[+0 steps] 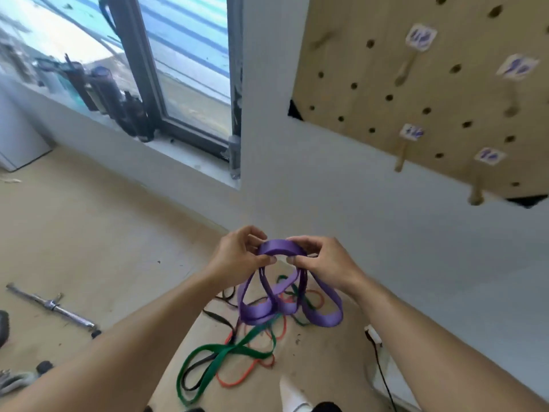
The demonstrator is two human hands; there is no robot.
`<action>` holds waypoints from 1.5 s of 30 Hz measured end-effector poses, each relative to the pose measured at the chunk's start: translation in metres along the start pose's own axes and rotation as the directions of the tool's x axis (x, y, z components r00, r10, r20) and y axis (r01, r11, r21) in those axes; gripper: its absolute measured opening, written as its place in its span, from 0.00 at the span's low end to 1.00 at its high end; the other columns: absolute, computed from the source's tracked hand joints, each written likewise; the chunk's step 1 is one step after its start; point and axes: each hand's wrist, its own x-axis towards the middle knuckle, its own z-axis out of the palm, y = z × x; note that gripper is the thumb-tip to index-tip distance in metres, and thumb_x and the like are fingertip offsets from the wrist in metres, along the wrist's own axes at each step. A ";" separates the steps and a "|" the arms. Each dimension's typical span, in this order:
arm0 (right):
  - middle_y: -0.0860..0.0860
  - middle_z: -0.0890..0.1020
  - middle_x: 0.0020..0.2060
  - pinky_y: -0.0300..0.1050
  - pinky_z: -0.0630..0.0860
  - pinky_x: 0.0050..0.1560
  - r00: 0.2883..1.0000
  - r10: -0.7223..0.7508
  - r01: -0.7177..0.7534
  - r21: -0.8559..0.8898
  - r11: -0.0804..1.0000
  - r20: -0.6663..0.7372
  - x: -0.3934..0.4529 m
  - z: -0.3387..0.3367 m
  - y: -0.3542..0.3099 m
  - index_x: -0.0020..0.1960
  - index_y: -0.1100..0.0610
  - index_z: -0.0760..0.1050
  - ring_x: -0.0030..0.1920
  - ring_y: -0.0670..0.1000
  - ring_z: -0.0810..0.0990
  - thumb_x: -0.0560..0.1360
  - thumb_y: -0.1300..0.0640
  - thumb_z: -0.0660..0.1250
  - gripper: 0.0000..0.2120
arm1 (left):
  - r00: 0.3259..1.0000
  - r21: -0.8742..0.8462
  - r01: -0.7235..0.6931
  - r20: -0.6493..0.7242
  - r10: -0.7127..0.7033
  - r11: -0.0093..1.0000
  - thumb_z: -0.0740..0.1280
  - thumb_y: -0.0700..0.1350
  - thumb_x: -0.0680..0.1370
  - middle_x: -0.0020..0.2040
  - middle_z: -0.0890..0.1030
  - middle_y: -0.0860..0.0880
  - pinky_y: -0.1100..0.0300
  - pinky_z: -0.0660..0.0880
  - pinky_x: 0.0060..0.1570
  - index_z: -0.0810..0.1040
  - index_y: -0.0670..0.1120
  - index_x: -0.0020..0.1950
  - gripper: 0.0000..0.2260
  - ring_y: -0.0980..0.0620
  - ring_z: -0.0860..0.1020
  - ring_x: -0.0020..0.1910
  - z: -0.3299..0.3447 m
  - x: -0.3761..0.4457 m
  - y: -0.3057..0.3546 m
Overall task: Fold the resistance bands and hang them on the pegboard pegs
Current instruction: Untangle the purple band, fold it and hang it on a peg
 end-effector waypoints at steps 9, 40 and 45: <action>0.50 0.88 0.47 0.50 0.84 0.56 0.964 0.056 -0.040 0.064 0.997 -0.261 -0.089 -0.099 -0.103 0.61 0.47 0.81 0.48 0.49 0.87 0.67 0.60 0.83 0.25 | 0.970 0.100 -0.219 0.133 0.205 0.971 0.82 0.42 0.66 0.43 0.85 0.53 0.55 0.80 0.49 0.80 0.52 0.47 0.15 0.52 0.83 0.45 0.004 -0.022 0.146; 0.46 0.89 0.44 0.40 0.81 0.47 0.785 0.231 0.018 0.394 0.919 -0.575 -0.095 -0.302 -0.004 0.56 0.53 0.79 0.45 0.49 0.88 0.70 0.63 0.81 0.18 | 0.901 0.403 -0.416 0.302 0.310 0.815 0.68 0.44 0.78 0.50 0.83 0.55 0.53 0.77 0.50 0.77 0.55 0.56 0.09 0.51 0.79 0.50 0.230 0.082 0.288; 0.47 0.89 0.45 0.44 0.80 0.49 0.752 0.264 0.034 0.435 0.900 -0.604 -0.078 -0.303 0.020 0.55 0.51 0.77 0.47 0.47 0.88 0.71 0.63 0.80 0.17 | 0.893 0.505 -0.444 0.314 0.321 0.740 0.68 0.44 0.77 0.46 0.80 0.52 0.52 0.77 0.47 0.76 0.56 0.54 0.09 0.48 0.79 0.46 0.247 0.100 0.301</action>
